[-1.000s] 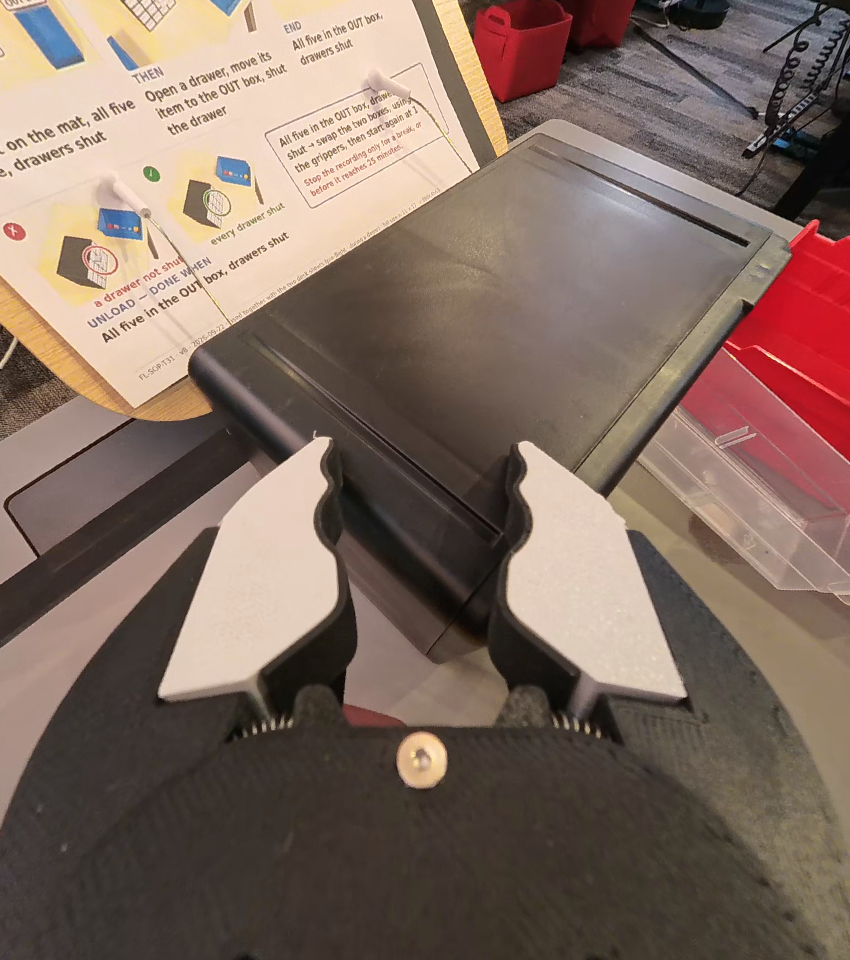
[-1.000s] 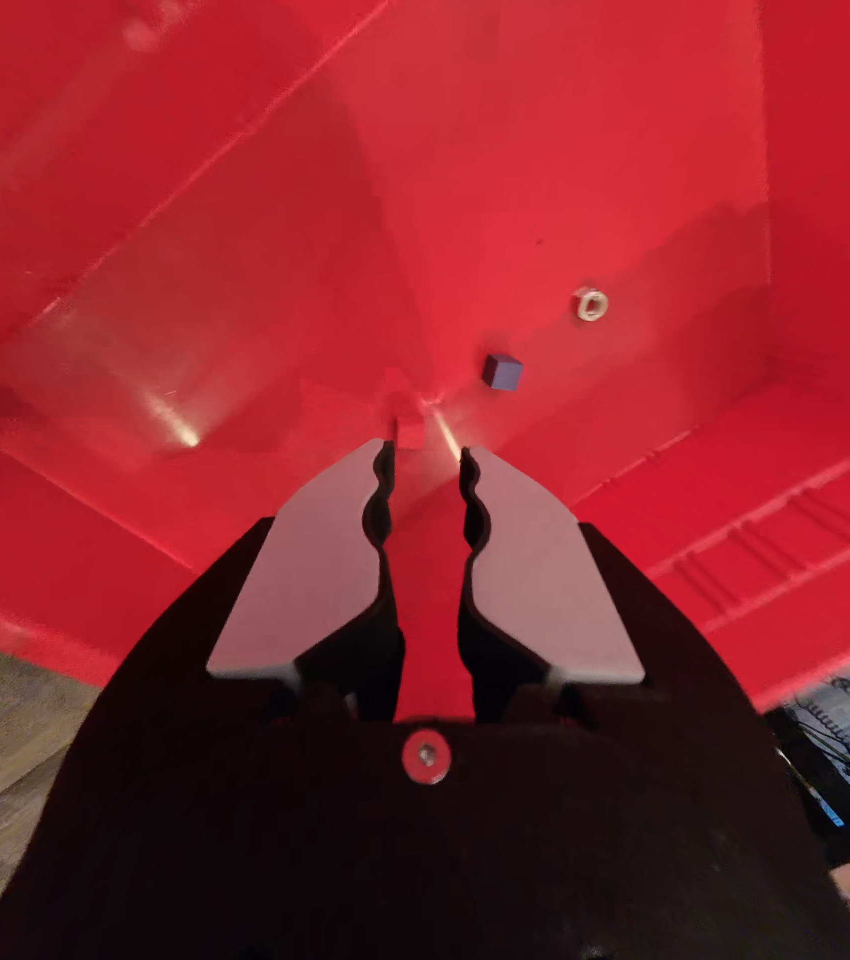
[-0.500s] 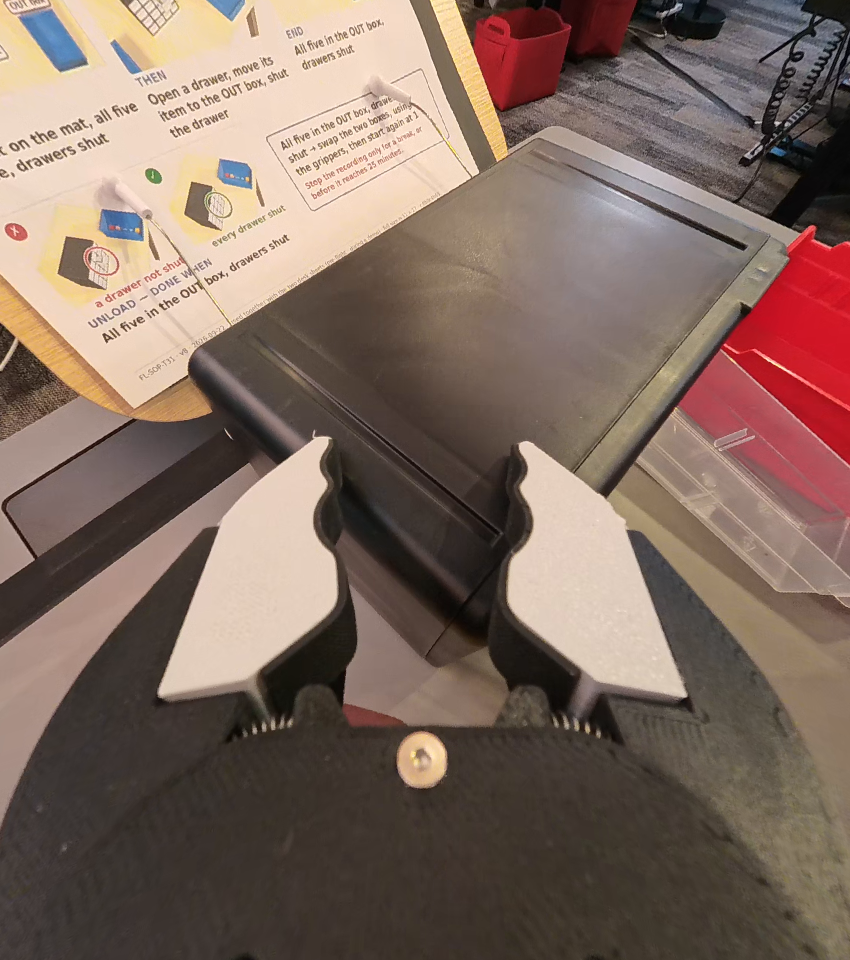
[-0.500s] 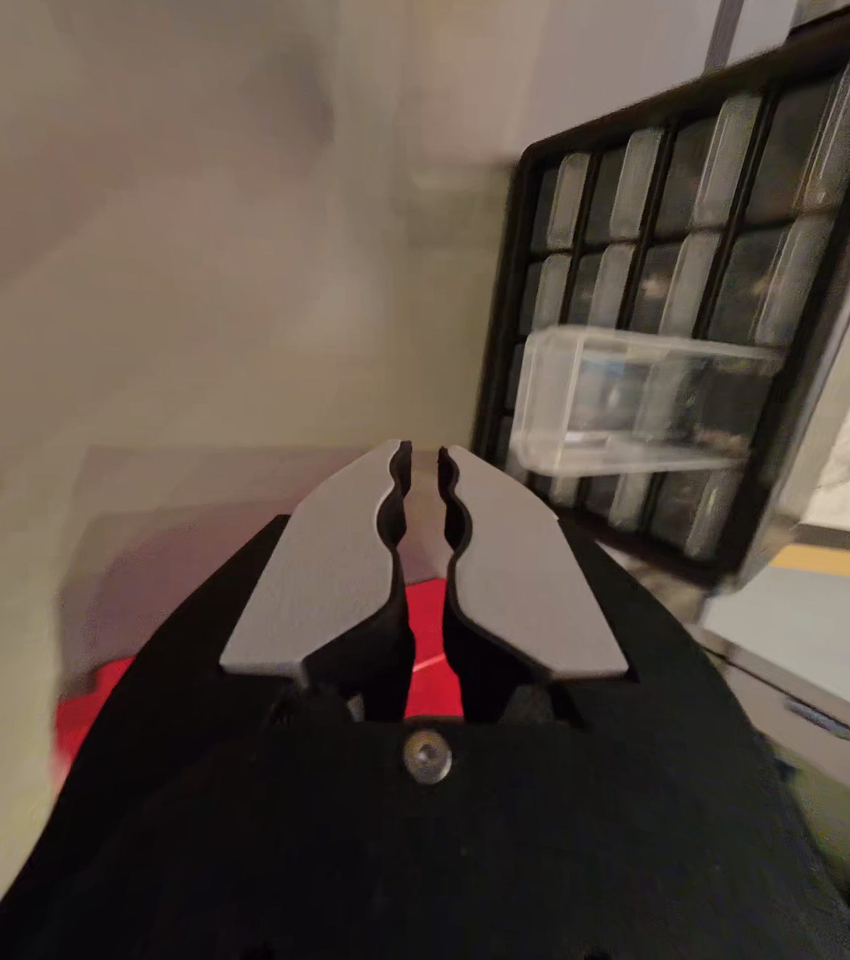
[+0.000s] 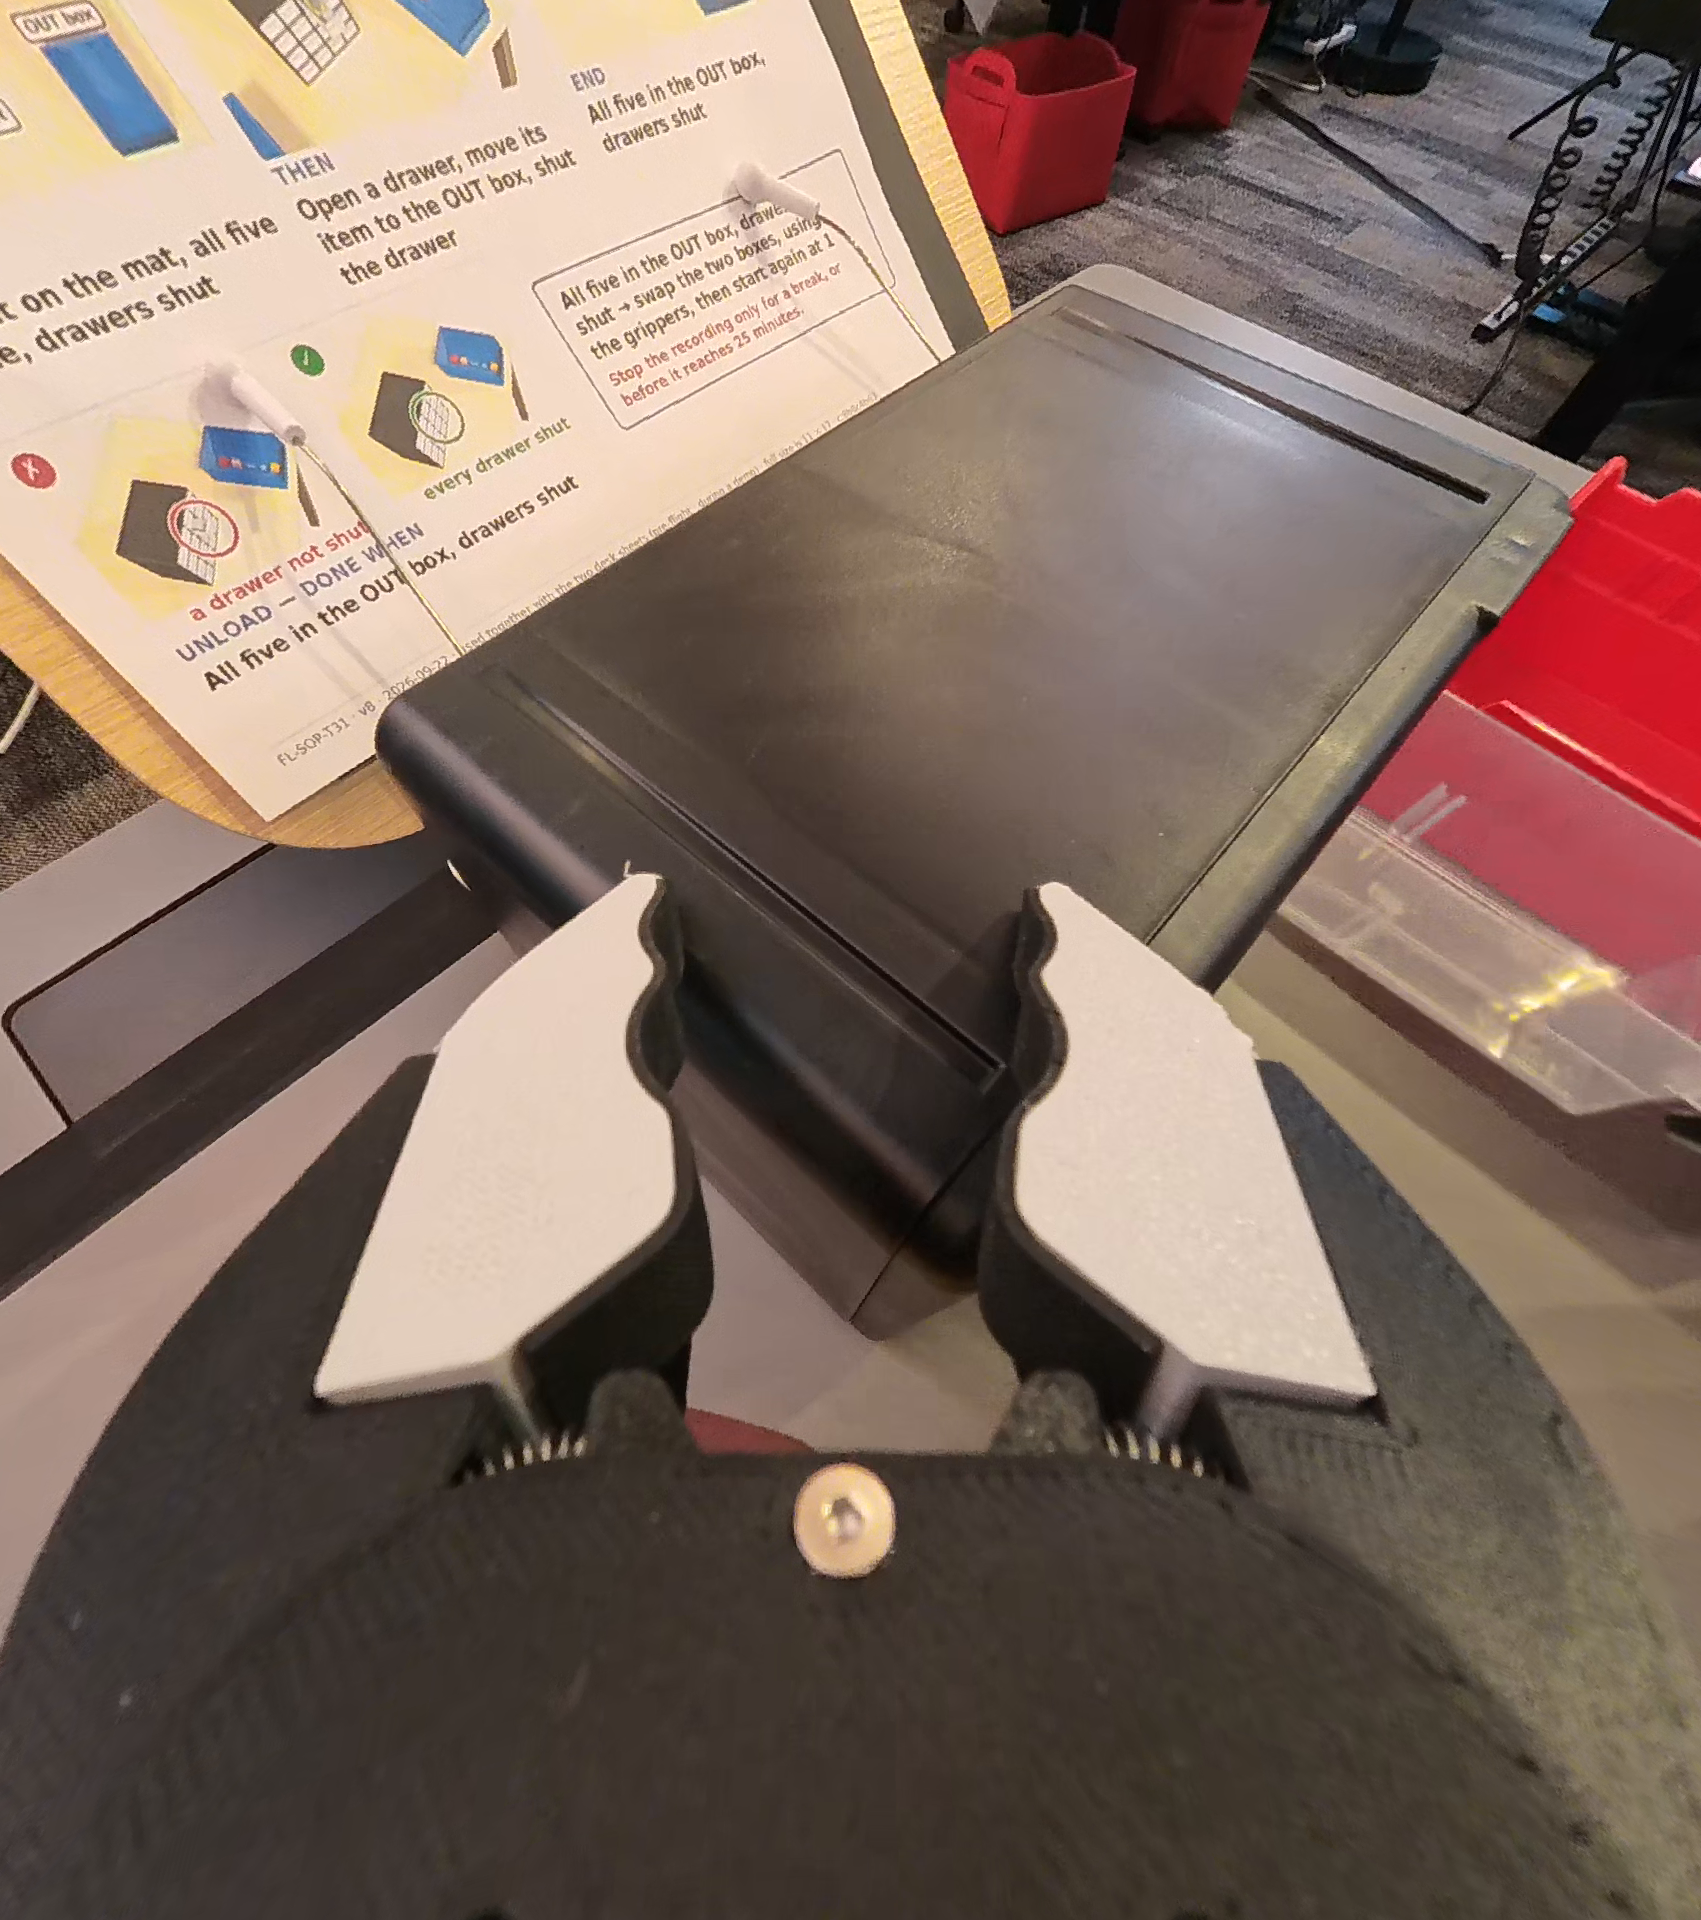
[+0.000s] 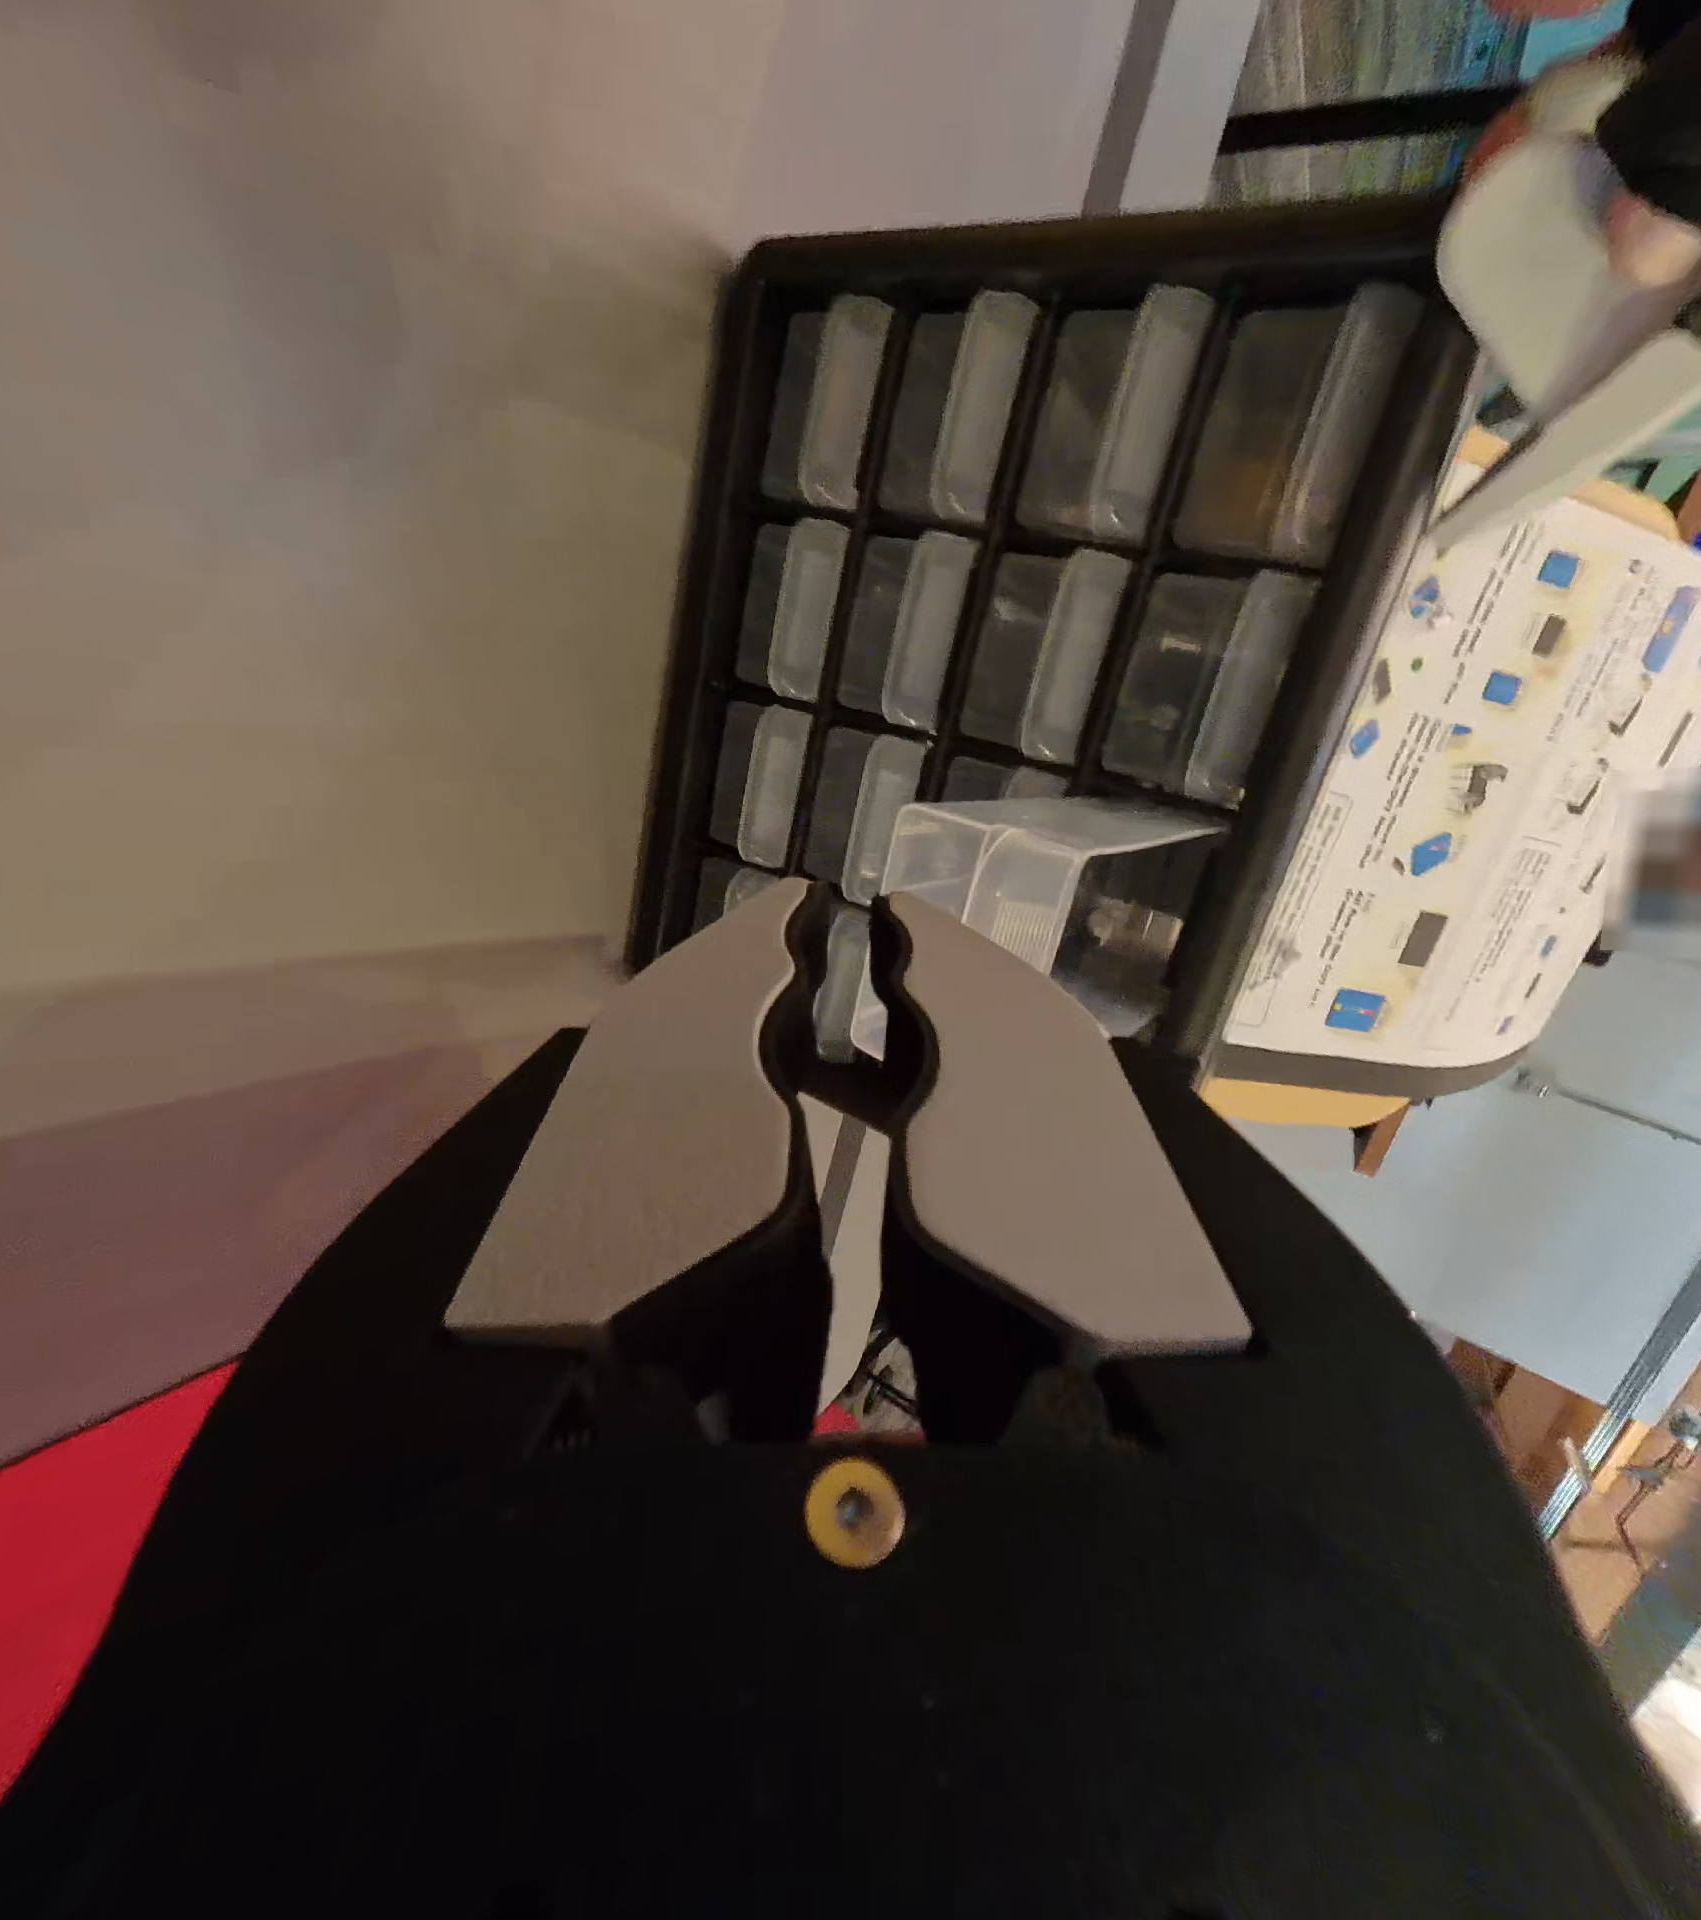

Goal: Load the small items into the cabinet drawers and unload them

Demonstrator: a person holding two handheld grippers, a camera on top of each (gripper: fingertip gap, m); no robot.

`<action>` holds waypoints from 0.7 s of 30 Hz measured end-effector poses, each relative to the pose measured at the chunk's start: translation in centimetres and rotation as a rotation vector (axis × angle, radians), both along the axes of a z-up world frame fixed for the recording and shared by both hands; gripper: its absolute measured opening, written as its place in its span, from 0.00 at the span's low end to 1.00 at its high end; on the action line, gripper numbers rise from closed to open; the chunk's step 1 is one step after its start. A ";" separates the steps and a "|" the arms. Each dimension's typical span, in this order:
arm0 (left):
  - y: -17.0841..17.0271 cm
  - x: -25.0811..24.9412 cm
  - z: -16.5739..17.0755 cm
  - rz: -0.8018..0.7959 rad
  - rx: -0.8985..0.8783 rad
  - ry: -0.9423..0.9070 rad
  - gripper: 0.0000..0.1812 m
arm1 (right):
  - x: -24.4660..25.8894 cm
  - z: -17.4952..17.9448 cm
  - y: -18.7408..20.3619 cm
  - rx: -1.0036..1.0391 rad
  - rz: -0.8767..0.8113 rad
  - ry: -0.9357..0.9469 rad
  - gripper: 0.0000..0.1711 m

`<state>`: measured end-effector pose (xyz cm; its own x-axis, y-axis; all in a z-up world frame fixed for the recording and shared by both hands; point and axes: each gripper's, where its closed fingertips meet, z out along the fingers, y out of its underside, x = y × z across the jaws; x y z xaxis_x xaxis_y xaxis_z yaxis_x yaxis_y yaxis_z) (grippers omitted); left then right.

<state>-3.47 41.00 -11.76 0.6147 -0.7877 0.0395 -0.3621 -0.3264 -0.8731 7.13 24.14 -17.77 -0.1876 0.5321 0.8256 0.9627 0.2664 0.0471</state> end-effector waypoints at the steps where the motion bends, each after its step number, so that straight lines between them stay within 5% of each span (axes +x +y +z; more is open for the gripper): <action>1: 0.0 0.0 0.0 -0.001 0.000 -0.001 0.35 | 0.2 0.3 0.6 0.003 -0.015 0.007 0.03; 13: 0.0 0.0 0.0 0.000 -0.001 -0.002 0.35 | 1.2 1.3 10.0 0.119 -0.163 -0.016 0.06; 19: 0.0 0.0 0.0 0.000 0.001 -0.005 0.35 | 0.6 0.7 10.3 0.116 -0.161 -0.015 0.07; 21: 0.0 0.0 0.0 -0.001 0.002 -0.005 0.35 | -0.7 1.3 9.5 0.154 -0.100 0.019 0.16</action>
<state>-3.49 40.99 -11.78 0.6136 -0.7885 0.0409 -0.3580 -0.3241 -0.8757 6.47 33.63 -16.51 -0.1239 0.4140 0.9018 0.9851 0.1603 0.0618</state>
